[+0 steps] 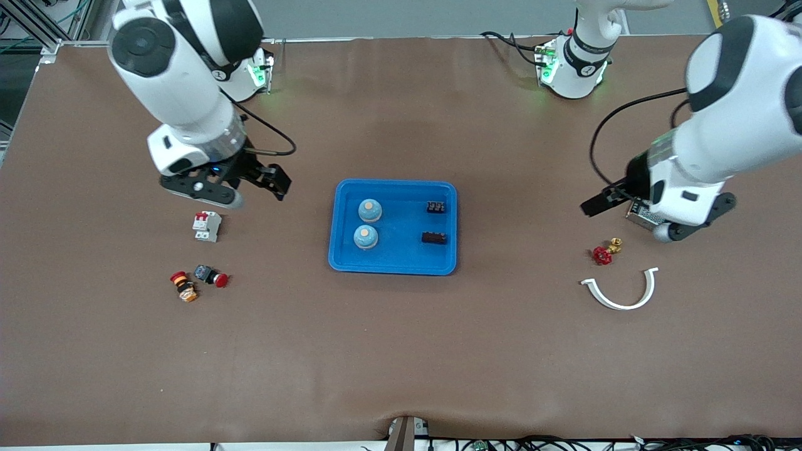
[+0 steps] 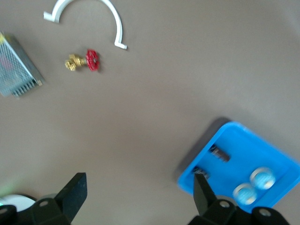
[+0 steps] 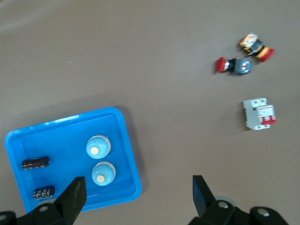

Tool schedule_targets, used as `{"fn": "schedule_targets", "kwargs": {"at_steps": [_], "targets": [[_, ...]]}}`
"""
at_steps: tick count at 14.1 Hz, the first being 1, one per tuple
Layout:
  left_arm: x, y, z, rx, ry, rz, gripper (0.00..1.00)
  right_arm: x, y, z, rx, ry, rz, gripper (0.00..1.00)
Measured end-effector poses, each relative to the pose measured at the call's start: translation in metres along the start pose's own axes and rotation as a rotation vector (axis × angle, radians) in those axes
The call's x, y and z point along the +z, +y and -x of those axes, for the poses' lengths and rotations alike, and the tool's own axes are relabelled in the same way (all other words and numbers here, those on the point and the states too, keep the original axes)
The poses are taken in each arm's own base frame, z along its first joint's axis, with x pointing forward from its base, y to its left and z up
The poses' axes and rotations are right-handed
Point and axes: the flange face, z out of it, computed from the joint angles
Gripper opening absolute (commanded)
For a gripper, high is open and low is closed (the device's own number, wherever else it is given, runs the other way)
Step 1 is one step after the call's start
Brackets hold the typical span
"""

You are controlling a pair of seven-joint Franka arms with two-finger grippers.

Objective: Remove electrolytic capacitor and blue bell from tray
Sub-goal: 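Move the right gripper to a bell while the left gripper reaches a capacitor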

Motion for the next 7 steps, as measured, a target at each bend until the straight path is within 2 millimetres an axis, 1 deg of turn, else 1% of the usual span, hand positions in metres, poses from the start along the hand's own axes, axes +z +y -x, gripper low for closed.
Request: {"fn": "schedule_targets", "kwargs": {"at_steps": [2, 5, 7], "targets": [[0.026, 0.026, 0.016, -0.101, 0.009, 0.01, 1.0, 0.024, -0.027, 0.009, 0.006, 0.003, -0.004, 1.0], [0.06, 0.047, 0.041, -0.193, 0.01, 0.008, 1.0, 0.058, -0.066, 0.029, 0.002, 0.006, -0.009, 1.0], [0.081, 0.06, 0.06, -0.262, 0.018, 0.02, 1.0, 0.076, -0.08, 0.033, -0.01, 0.012, -0.016, 1.0]]}}
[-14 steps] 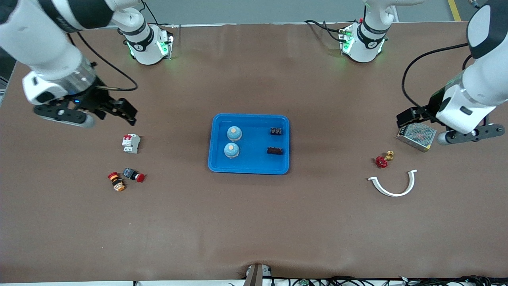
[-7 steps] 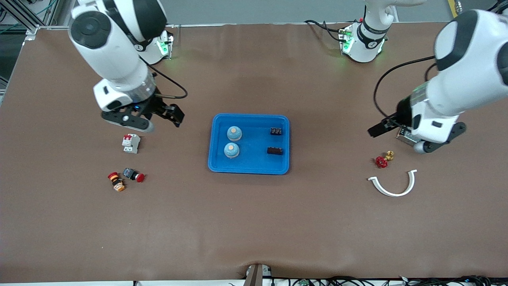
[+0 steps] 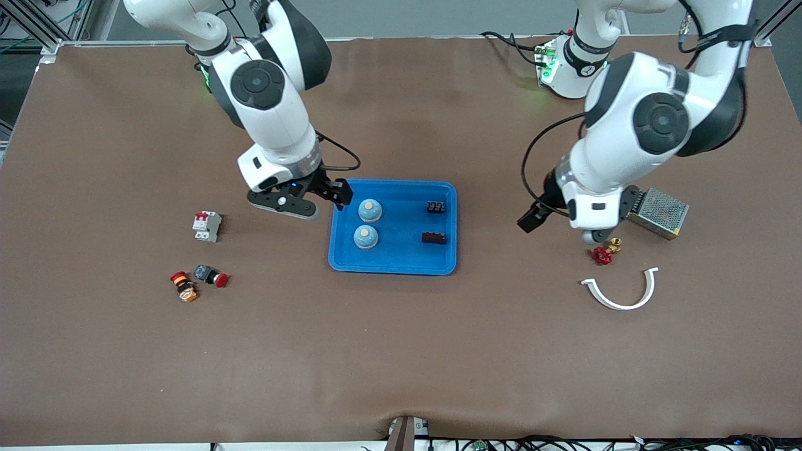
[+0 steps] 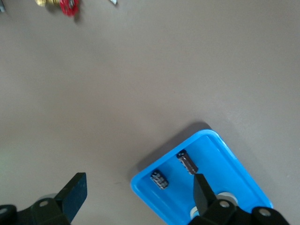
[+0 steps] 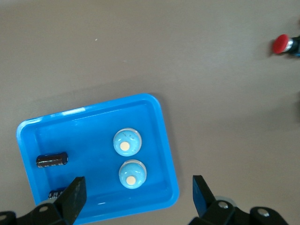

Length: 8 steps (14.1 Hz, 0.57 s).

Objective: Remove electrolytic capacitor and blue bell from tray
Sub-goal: 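Move the right gripper to a bell while the left gripper reaches a capacitor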

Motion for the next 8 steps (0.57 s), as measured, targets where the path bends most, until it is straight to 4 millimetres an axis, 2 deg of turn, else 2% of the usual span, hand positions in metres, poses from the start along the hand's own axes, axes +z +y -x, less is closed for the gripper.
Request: {"fn": "schedule_targets", "kwargs": {"at_steps": [3, 8], "targets": [[0.03, 0.006, 0.038, -0.097, 0.001, 0.013, 1.0, 0.035, -0.014, 0.002, -0.016, -0.003, 0.004, 1.0], [0.067, 0.007, 0.095, -0.218, -0.011, 0.045, 1.0, 0.112, -0.038, 0.009, -0.051, 0.002, 0.004, 1.0]]}}
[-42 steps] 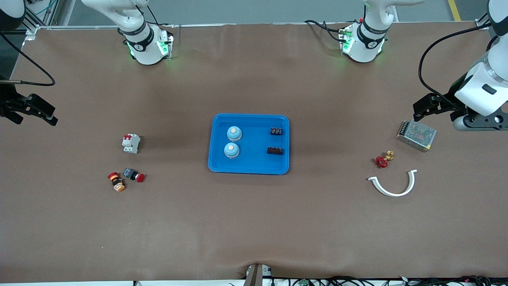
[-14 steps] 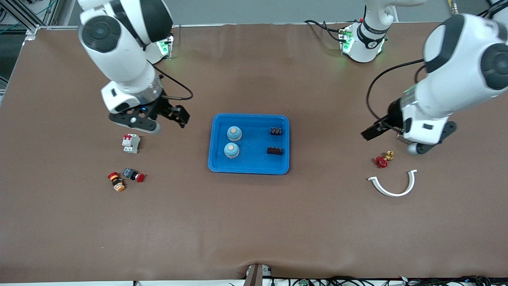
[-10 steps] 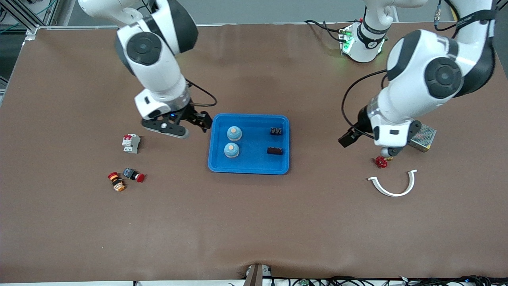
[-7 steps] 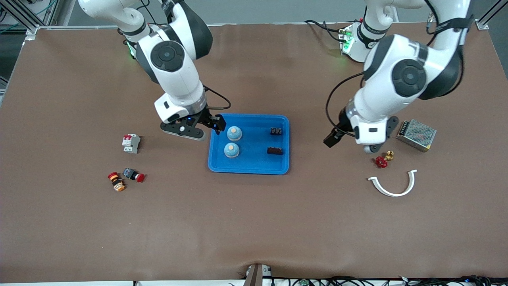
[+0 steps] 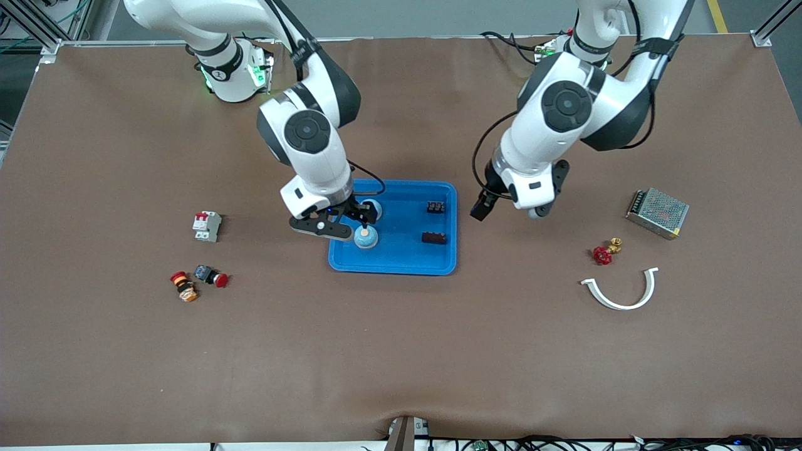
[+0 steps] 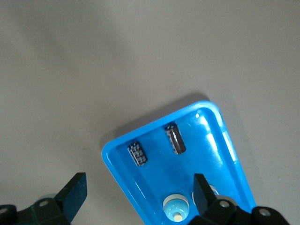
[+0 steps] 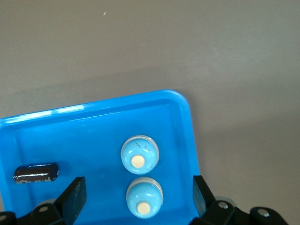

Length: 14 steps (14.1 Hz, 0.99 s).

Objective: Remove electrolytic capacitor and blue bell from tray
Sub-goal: 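Move the right gripper to a bell while the left gripper reaches a capacitor, then grasp the blue bell with the right gripper while the left gripper grasps the capacitor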

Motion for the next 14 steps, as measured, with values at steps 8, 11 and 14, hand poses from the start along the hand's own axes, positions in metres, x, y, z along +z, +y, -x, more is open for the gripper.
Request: {"fn": "schedule_targets", "kwargs": {"at_steps": [8, 11, 14], "targets": [[0.034, -0.016, 0.038, -0.14, -0.011, 0.008, 1.0, 0.06, -0.003, -0.01, -0.061, 0.011, 0.024, 1.0], [0.065, -0.019, 0.052, -0.147, -0.002, -0.024, 1.0, 0.07, -0.003, -0.01, -0.079, 0.021, 0.04, 1.0], [0.115, -0.02, 0.063, -0.17, 0.051, -0.043, 1.0, 0.08, -0.005, -0.007, -0.086, 0.015, 0.045, 1.0]]}}
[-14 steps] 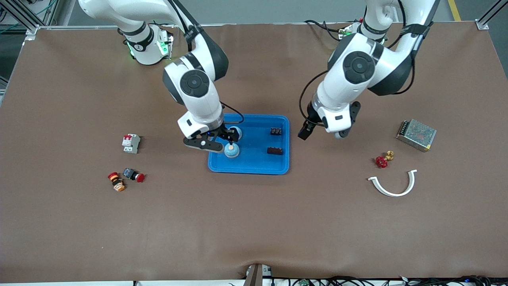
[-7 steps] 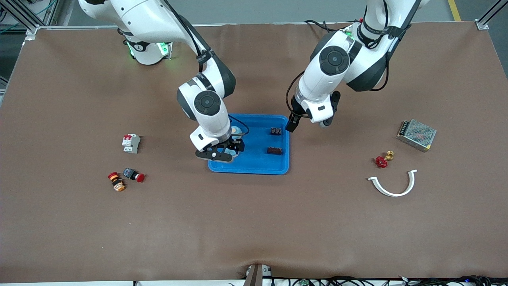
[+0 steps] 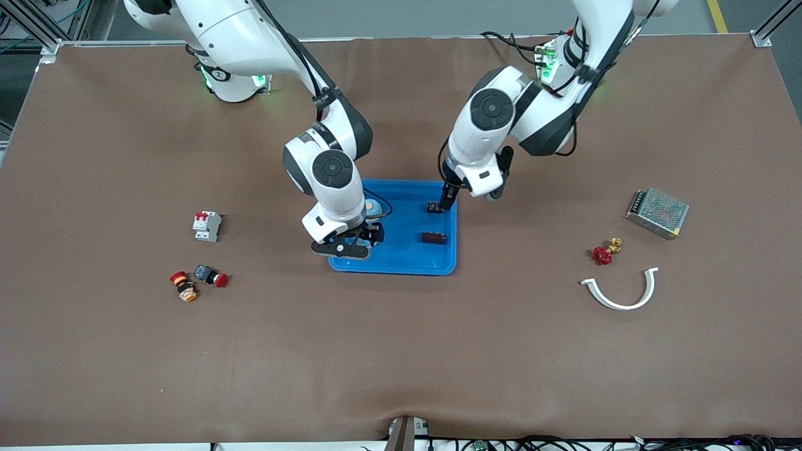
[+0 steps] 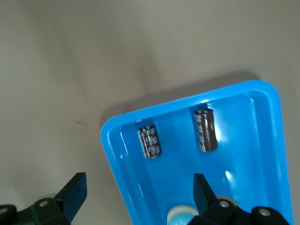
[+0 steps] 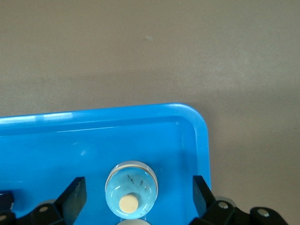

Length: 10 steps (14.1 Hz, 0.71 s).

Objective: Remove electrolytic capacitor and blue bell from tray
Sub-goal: 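Grasp the blue bell with the right gripper while the left gripper grasps the capacitor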

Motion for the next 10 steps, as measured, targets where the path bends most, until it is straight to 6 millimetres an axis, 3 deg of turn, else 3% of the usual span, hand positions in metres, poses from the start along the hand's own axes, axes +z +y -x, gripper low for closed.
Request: {"fn": "schedule_targets", "kwargs": {"at_steps": [2, 4, 10], "targets": [[0.027, -0.001, 0.006, -0.001, 0.005, -0.019, 1.0, 0.006, -0.001, 0.002, -0.003, -0.003, 0.003, 1.0], [0.04, -0.001, 0.006, -0.001, 0.005, -0.037, 1.0, 0.011, -0.002, 0.003, -0.006, -0.008, 0.007, 1.0], [0.052, 0.002, 0.01, 0.0, 0.002, -0.052, 1.0, 0.029, -0.005, 0.008, -0.013, -0.015, 0.011, 1.0]]}}
